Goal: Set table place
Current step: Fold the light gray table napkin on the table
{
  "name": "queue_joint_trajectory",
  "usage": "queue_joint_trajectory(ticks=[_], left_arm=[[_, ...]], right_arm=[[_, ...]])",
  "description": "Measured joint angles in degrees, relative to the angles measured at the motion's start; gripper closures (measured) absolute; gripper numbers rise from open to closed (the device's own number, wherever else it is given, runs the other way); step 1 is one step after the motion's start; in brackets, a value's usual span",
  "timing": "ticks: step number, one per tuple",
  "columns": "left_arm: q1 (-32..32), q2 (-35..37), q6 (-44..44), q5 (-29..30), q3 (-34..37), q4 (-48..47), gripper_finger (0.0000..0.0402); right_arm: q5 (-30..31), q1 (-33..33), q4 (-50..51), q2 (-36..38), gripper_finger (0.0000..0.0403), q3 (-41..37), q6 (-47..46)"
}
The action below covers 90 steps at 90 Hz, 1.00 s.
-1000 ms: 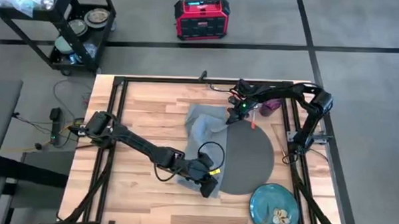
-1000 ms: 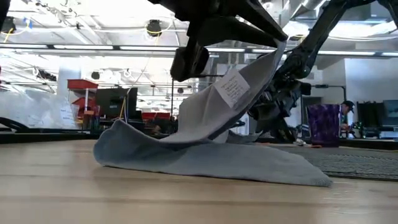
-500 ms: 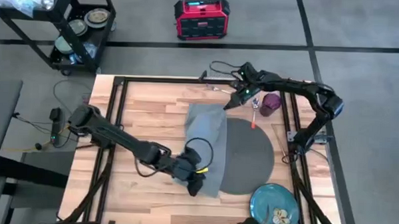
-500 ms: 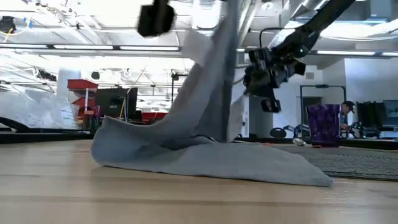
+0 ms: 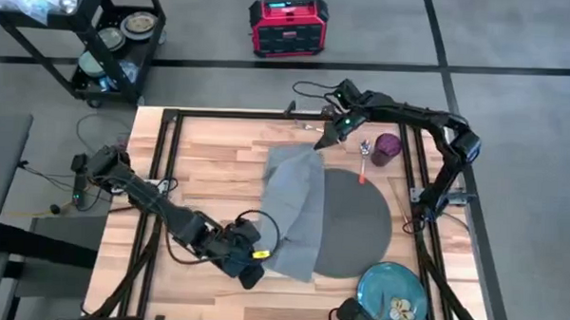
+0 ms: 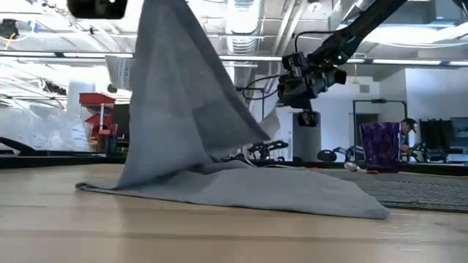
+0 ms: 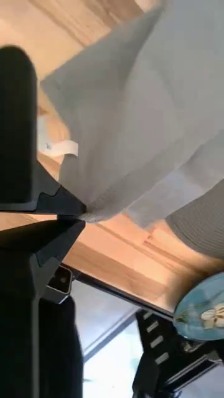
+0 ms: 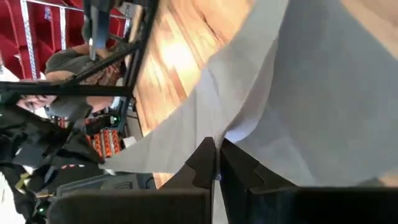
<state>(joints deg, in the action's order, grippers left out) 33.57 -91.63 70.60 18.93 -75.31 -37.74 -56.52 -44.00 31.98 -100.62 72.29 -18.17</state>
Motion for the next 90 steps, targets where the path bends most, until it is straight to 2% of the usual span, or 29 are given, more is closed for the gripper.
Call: queue_joint_trajectory(ticks=[21, 48, 72, 90], left_arm=[[2.4, 2.0, 4.3, 7.4, 0.0, -4.2, 0.0401], [3.9, 8.6, 6.9, 17.9, 0.0, -12.4, 0.0401], [1.2, 16.8, 0.2, 24.0, -0.5, -18.0, 0.0401], [-0.3, 18.9, -4.6, 25.7, -9.2, -28.9, 0.0401]], right_arm=[[-0.7, 0.0, 1.2, 0.0, 0.0403, 5.8, -1.4], [-3.3, 0.0, 4.2, 0.0, 0.0403, 14.8, -1.5], [-5.1, 0.0, 4.4, 0.0, 0.0403, 24.4, -3.0], [-5.1, -0.9, 6.1, 0.1, 0.0403, 29.4, -3.0]])
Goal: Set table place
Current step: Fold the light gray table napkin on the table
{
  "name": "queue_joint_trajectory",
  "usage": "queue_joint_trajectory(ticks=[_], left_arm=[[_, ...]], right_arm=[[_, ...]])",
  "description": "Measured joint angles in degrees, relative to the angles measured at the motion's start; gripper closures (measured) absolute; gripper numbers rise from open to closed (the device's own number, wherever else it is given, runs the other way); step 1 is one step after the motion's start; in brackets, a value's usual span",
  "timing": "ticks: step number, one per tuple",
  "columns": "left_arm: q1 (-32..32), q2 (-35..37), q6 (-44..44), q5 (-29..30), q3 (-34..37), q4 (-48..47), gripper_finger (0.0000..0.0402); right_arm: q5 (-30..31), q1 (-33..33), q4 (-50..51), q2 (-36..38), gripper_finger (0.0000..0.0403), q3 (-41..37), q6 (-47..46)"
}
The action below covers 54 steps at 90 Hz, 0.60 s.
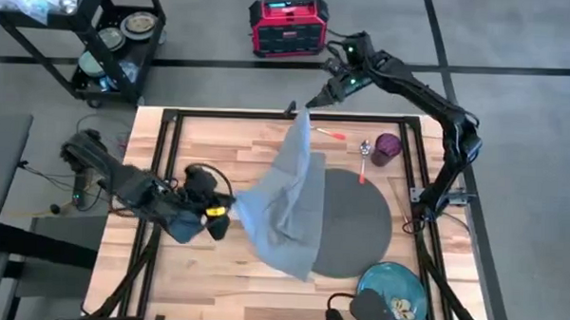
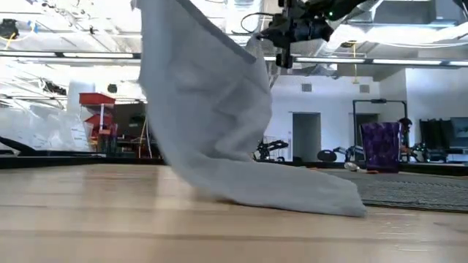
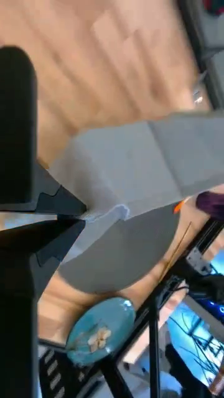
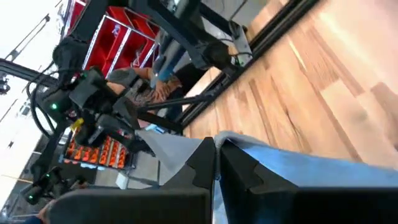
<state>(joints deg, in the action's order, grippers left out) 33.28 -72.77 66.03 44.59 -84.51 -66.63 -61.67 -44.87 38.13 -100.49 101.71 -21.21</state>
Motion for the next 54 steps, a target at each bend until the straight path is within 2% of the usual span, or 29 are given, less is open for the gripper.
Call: queue_joint_trajectory(ticks=[16, 25, 38, 54], left_arm=[[0.3, -1.4, 0.9, 0.0, -10.7, -13.7, 0.0401], [1.0, -1.5, 1.1, -0.1, -15.4, -18.4, 0.0401], [1.0, -1.5, 0.2, 1.5, -20.2, -22.9, 0.0401], [1.0, -1.5, -3.1, 2.4, -23.5, -22.7, 0.0401]], right_arm=[[-0.3, -1.7, 0.9, 0.0, 0.0403, 4.5, 0.4], [-0.8, -2.8, 0.6, 0.0, 0.0403, 6.6, 0.1], [-1.5, -3.8, -0.5, 0.0, 0.0403, 8.3, -1.3], [-2.4, -3.9, -0.7, 0.0, 0.0403, 10.9, -1.9]])
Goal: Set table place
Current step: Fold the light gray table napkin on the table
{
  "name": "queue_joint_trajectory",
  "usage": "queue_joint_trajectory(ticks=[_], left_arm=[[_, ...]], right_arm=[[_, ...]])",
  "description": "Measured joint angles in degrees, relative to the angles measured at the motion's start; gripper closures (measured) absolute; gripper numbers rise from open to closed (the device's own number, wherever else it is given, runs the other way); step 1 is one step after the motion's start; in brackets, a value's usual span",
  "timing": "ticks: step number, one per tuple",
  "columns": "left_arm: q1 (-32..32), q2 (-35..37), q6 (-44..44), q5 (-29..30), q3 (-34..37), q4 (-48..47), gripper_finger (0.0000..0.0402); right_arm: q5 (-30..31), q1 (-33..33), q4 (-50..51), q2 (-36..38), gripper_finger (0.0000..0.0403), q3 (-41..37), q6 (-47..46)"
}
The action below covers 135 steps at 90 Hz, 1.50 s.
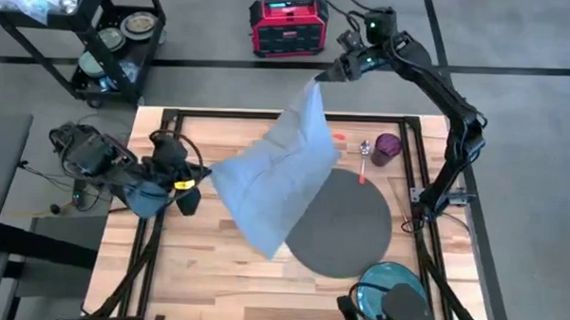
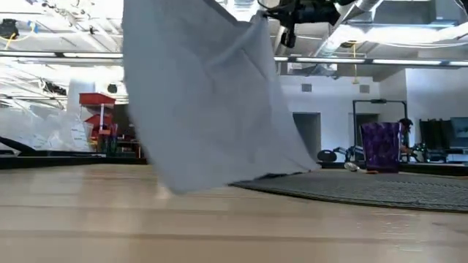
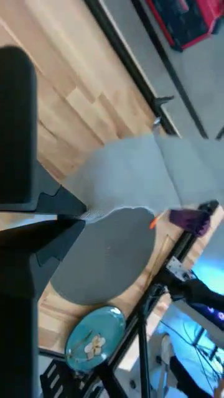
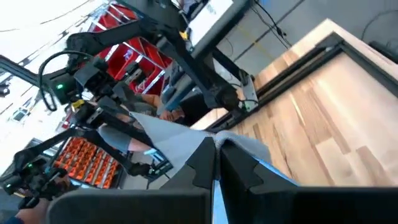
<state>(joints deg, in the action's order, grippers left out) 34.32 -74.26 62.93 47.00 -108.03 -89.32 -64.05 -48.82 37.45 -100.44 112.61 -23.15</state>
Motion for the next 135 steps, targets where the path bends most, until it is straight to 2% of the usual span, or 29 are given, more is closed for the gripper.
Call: queue_joint_trajectory(ticks=[31, 52, 61, 71, 85, 105, 120, 135], left_arm=[[0.0, 0.0, -5.1, 1.4, -4.3, 0.0, 0.0401], [0.0, 1.0, -5.4, 2.0, -5.6, -0.7, 0.0401], [0.0, 1.9, -4.6, 0.3, -4.4, -0.7, 0.0401], [0.0, 2.3, -2.9, -0.5, -2.1, -0.7, 0.0401], [0.0, 3.9, -0.1, -2.1, 1.7, -0.8, 0.0401], [0.0, 3.8, 0.6, -2.2, 1.8, -0.5, 0.0401], [-0.1, 2.0, -5.6, -2.1, -2.2, 3.5, 0.0401], [-1.4, -2.2, -9.4, -2.0, -8.5, 1.9, 0.0401]], right_arm=[[-0.4, 0.0, 0.6, 0.0, 0.0403, 5.8, -0.9], [-0.5, -1.5, 3.3, 0.8, 0.0403, 8.5, -0.5], [-0.4, -2.8, 7.5, 1.1, 0.0403, 8.6, 2.1], [2.6, -3.6, 13.8, 1.0, 0.0403, 8.3, 6.9], [2.9, -2.5, 14.4, 1.0, 0.0403, 8.0, 8.4], [2.9, 0.0, 13.6, 1.0, 0.0403, 8.0, 8.2], [2.8, 0.7, 13.3, 1.1, 0.0403, 8.5, 7.5], [2.6, -0.1, 12.5, 2.6, 0.0403, 9.0, 7.0]])
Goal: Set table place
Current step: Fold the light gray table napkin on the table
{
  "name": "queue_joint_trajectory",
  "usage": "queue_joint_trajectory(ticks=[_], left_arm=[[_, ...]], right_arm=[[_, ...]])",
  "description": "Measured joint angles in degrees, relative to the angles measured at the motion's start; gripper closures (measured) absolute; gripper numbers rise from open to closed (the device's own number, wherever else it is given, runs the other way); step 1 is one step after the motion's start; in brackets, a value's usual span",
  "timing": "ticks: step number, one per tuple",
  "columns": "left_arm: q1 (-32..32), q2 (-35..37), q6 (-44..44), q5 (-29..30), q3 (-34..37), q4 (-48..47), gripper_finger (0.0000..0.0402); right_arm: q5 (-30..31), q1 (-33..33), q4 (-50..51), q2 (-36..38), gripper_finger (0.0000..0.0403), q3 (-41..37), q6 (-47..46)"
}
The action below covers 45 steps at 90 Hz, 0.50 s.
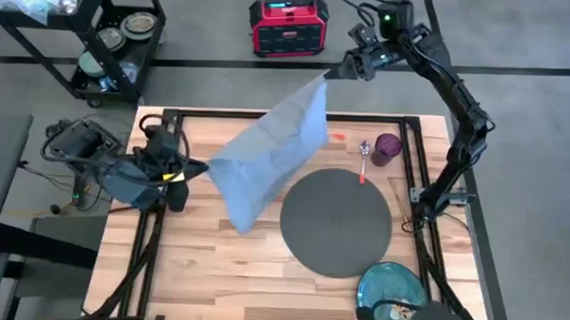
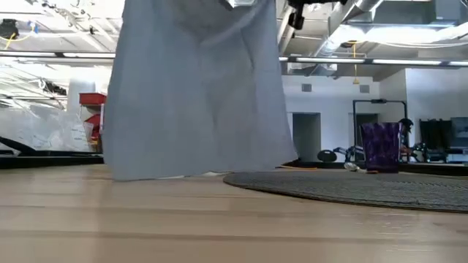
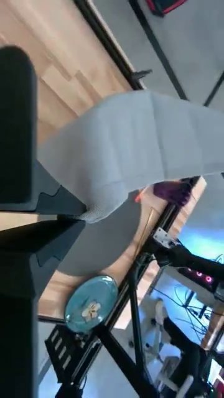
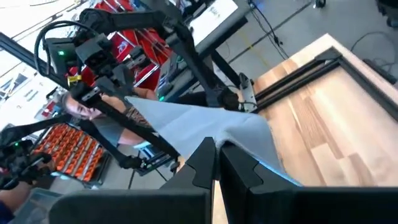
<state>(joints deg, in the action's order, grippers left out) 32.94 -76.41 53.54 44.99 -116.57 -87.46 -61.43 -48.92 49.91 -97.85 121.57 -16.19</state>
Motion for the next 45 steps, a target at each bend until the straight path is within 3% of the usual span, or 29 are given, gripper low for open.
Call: queue_joint_trajectory(ticks=[29, 45], left_arm=[[-1.5, -0.5, -0.6, 0.1, -5.6, -2.5, 0.0401], [-1.5, -2.8, -5.5, 0.0, -5.6, 3.0, 0.0401]], right_arm=[[-1.5, -0.1, -3.8, 0.2, 0.0403, 0.0, -3.6], [-2.3, 0.2, -4.3, 0.4, 0.0403, 0.0, -4.1]])
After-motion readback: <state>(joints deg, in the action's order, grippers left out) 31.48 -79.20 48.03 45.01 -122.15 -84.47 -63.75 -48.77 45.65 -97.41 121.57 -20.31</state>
